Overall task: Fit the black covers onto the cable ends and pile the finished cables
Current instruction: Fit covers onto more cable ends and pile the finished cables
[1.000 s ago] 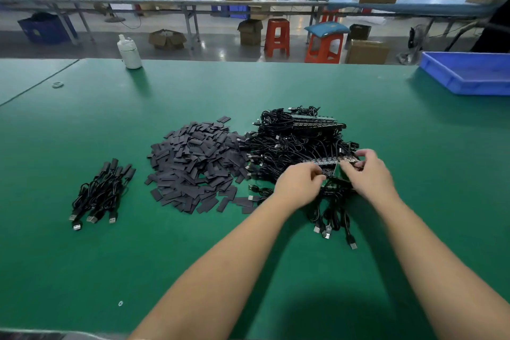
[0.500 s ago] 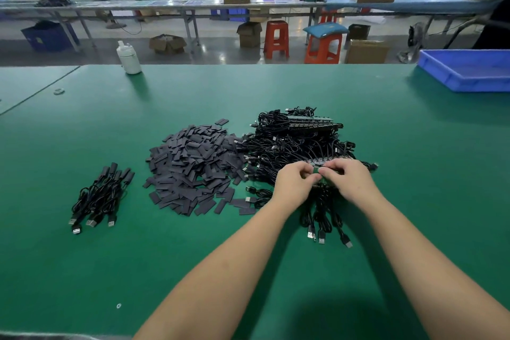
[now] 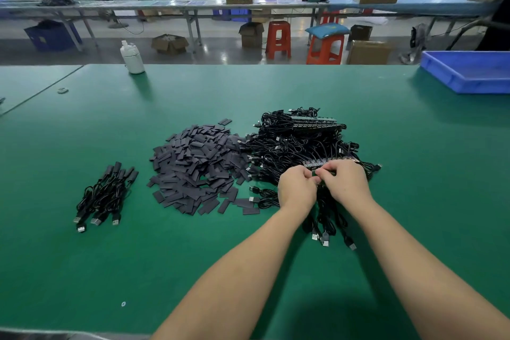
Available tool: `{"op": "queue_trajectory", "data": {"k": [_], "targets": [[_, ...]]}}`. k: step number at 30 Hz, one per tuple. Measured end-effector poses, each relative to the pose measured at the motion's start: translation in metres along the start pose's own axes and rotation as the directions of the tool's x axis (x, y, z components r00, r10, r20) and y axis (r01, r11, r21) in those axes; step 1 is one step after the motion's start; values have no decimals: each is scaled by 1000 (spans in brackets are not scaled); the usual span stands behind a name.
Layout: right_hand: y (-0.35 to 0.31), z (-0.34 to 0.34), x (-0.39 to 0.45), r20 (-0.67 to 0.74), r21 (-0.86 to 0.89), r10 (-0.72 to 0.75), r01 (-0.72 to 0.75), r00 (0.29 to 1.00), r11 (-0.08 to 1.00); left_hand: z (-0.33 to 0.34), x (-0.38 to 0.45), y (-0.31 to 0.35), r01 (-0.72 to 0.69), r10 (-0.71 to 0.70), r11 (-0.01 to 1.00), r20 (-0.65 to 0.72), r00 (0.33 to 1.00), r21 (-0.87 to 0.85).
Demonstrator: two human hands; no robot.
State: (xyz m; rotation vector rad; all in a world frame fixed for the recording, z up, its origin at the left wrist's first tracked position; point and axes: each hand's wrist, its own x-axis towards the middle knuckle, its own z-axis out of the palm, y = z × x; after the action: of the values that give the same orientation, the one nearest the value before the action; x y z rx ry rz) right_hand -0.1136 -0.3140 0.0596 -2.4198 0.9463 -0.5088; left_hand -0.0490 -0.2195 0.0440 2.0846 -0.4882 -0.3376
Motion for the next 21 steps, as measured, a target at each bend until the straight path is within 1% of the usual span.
{"op": "queue_trajectory", "data": {"k": [4,5,6,7,8,9,10,11,12,13,14,15,16,17,18,19,20,21], "targets": [[3,-3,5,-20,-2,8,-8,1000,1000,-3,-1,-3,17,-18,999,-37,999,-39],[6,-7,8,-19,-7,10,-10,1000,1000,-8,0,-6,-4,1,999,-53,999,-46],[10,-12,12,-13,-12,13,-13,1000,1000,-16,2,-9,-53,51,998,-50,997,-37],[15,-18,16,-7,-16,13,-13,1000,1000,-24,2,-13,-136,136,991,-1,991,-4],[19,-22,19,-1,-22,10,-10,1000,1000,-34,2,-16,-239,234,970,99,967,38],[23,-25,21,3,-35,8,-7,1000,999,-44,0,-19,-338,318,939,223,921,59],[27,-27,22,11,-50,7,-6,1000,999,-52,-2,-23,-408,369,911,326,871,61],[30,-27,23,24,-65,9,-8,1000,998,-60,-5,-26,-448,395,892,379,837,58],[32,-27,23,38,-81,15,-12,999,997,-66,-7,-28,-470,416,881,380,826,59],[32,-26,22,44,-108,22,-17,999,994,-73,-9,-29,-485,438,872,351,828,57],[30,-24,20,21,-158,15,-12,1000,987,-80,-10,-29,-490,452,871,317,834,48],[29,-22,17,-39,-235,-14,4,999,972,-87,-11,-27,-483,455,875,292,841,28],[26,-21,15,-125,-303,-74,33,989,953,-93,-11,-26,-470,450,883,282,847,4],[21,-19,11,-216,-333,-171,92,961,939,-99,-12,-24,-453,441,891,284,852,-24],[12,-17,6,-280,-314,-259,166,924,935,-103,-12,-22,-433,430,900,288,856,-54],[-1,-16,0,-274,-201,-291,241,917,949,-105,-12,-19,-404,415,909,293,862,-98],[-15,-14,-6,-179,2,-257,262,950,965,-106,-13,-18,-362,396,918,296,869,-163],[-31,-11,-13,26,258,-177,164,984,952,-107,-12,-16,-308,370,921,293,881,-238]]}}
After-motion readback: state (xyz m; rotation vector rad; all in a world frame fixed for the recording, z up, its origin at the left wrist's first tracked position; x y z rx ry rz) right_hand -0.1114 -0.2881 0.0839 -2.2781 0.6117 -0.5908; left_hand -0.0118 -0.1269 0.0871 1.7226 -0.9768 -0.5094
